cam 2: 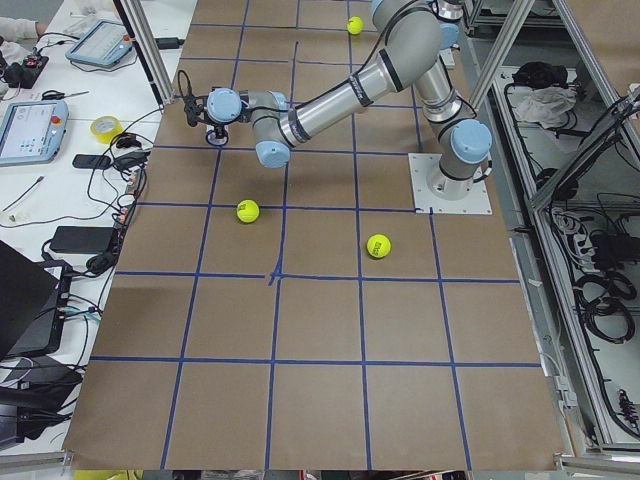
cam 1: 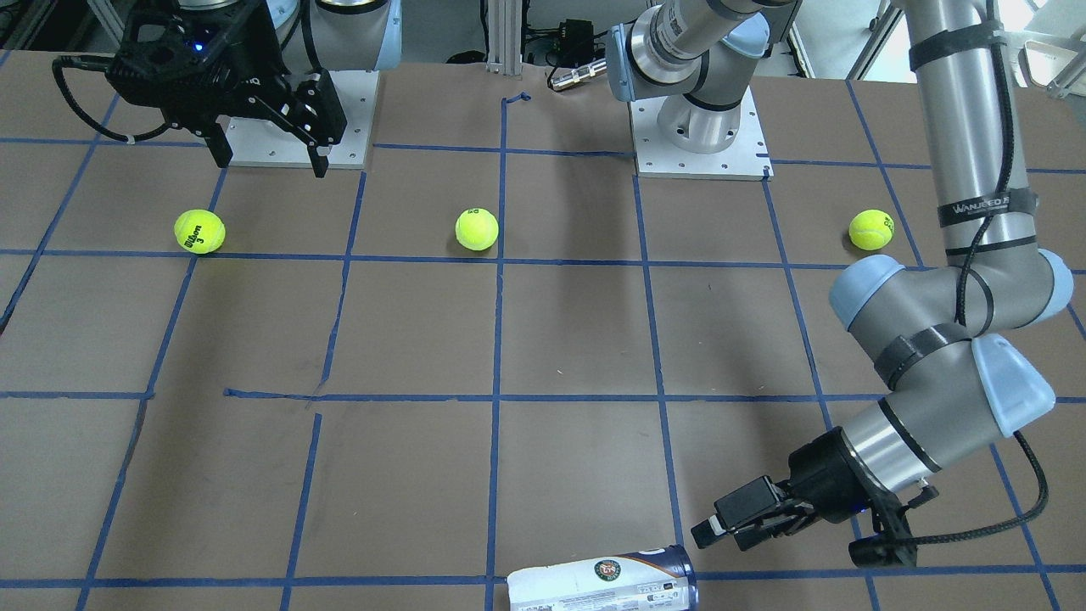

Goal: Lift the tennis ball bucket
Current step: 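Move the left gripper to the can's open end while the right arm withdraws, then grasp the rim of the lying can with the left gripper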

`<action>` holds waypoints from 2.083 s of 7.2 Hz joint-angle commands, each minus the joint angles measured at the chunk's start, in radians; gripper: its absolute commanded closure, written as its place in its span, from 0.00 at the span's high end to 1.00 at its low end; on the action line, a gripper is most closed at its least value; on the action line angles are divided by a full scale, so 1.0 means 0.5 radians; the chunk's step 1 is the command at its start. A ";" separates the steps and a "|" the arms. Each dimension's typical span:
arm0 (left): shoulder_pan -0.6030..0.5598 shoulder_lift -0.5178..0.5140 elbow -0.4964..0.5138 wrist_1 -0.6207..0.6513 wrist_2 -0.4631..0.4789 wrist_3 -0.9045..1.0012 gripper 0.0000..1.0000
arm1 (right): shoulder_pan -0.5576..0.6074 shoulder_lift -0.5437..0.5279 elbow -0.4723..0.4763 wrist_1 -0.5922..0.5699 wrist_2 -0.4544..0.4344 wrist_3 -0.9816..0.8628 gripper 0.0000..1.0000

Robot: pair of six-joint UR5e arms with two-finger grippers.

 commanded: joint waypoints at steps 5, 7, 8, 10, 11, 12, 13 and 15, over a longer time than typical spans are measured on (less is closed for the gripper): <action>-0.064 -0.280 0.076 0.231 -0.002 -0.468 0.98 | -0.068 0.275 -0.344 -0.233 0.006 0.229 1.00; -0.129 -0.336 0.135 0.231 0.004 -0.554 0.98 | -0.064 0.279 -0.342 -0.224 0.000 0.220 1.00; -0.129 -0.345 0.135 0.234 0.004 -0.551 0.98 | -0.064 0.276 -0.342 -0.221 0.003 0.220 1.00; -0.129 -0.348 0.135 0.246 -0.002 -0.548 0.67 | -0.061 0.276 -0.339 -0.221 0.003 0.220 1.00; -0.129 -0.339 0.135 0.240 -0.008 -0.585 0.18 | -0.061 0.276 -0.339 -0.221 0.003 0.220 1.00; -0.129 -0.324 0.135 0.240 0.001 -0.785 0.00 | -0.061 0.276 -0.339 -0.221 0.003 0.220 1.00; -0.129 -0.305 0.135 0.225 -0.005 -0.888 0.00 | -0.061 0.276 -0.336 -0.221 0.003 0.220 1.00; -0.129 -0.204 0.138 0.173 0.004 -0.934 0.00 | -0.061 0.276 -0.336 -0.221 0.003 0.220 1.00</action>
